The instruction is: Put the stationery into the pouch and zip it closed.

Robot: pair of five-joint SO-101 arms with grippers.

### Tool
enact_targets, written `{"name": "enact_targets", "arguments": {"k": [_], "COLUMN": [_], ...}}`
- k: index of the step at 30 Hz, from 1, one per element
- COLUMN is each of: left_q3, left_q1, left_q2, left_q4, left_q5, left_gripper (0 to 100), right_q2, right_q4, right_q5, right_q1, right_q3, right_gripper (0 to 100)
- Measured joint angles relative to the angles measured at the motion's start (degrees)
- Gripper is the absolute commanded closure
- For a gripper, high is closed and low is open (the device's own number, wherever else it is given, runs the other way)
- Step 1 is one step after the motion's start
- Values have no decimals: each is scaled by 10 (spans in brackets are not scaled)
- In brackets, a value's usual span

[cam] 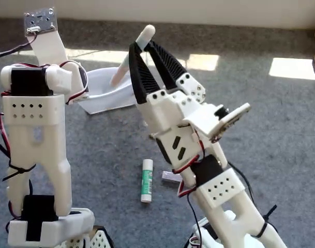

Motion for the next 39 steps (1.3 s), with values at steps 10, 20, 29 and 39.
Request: {"name": "enact_targets", "arguments": {"k": [10,20,29,39], "left_q3": [0,0,0,0], "left_q1": [0,0,1,3], "left_q2": [0,0,0,0], "left_q4": [0,0,0,0], "left_q5": [0,0,0,0], "left_gripper": [994,994,994,994], "right_q2": [117,117,117,20], "right_q4": [-38,-39,61,232], "right_q5": [0,0,0,0], "right_q1": [2,2,2,-7], "right_q3": [4,28,32,33], "right_gripper": [993,993,993,988]}}
